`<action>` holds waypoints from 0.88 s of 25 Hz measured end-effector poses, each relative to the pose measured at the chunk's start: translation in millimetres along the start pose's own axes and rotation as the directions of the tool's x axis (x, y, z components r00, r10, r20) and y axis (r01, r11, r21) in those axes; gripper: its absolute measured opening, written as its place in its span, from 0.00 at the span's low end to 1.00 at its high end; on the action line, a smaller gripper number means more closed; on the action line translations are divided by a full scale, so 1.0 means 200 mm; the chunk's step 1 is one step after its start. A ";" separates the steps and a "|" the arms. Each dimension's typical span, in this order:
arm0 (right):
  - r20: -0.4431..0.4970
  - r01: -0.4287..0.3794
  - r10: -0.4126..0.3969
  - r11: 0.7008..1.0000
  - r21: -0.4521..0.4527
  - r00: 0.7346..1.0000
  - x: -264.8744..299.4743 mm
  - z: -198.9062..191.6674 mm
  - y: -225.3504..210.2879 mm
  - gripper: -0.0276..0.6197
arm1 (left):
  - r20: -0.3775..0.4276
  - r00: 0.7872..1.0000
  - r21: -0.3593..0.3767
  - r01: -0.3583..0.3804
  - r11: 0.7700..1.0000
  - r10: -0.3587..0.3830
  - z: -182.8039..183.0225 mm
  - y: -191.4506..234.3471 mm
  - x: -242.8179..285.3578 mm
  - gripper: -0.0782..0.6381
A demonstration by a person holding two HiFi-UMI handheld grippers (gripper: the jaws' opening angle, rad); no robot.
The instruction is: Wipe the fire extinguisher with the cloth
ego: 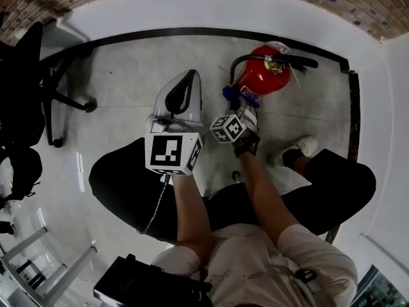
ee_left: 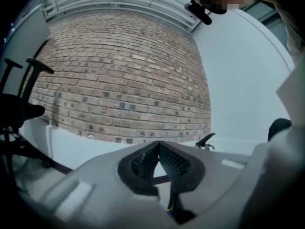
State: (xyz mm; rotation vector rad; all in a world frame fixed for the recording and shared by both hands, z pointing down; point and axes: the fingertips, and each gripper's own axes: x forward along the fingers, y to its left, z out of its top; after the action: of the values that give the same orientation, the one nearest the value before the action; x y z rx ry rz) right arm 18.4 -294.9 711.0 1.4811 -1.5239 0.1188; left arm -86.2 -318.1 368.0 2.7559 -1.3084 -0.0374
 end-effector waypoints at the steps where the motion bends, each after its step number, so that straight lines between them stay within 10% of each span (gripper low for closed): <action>1: -0.015 -0.003 0.003 1.000 0.006 1.000 0.07 -0.05 0.05 0.14 | -0.006 1.000 -0.014 -0.010 1.000 0.010 -0.03 0.02 -0.01 0.11; 9: -0.240 -0.165 0.154 0.986 -0.025 0.958 0.47 -0.45 0.40 0.13 | -0.062 0.998 -0.038 -0.022 0.999 0.019 -0.13 0.07 -0.04 0.11; 12: -0.195 -0.173 0.142 0.973 -0.151 0.970 0.49 -0.46 0.41 0.13 | -0.022 1.000 -0.006 0.014 1.000 -0.014 -0.06 0.05 -0.01 0.11; 16: -0.065 -0.285 0.294 0.950 0.126 0.954 0.28 -0.29 0.30 0.14 | -0.003 0.998 0.052 0.068 0.996 -0.068 -0.04 -0.02 0.05 0.11; 22: 0.247 -0.295 0.242 0.933 0.208 0.938 -0.38 0.17 -0.09 0.14 | 0.030 0.992 0.094 0.122 0.988 -0.125 0.12 -0.11 0.16 0.11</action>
State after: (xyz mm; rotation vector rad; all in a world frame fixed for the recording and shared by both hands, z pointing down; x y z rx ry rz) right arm -2.5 -268.2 632.9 1.5020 -1.9468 0.3252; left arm -50.8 -331.3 343.2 2.9246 -1.1739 -0.0361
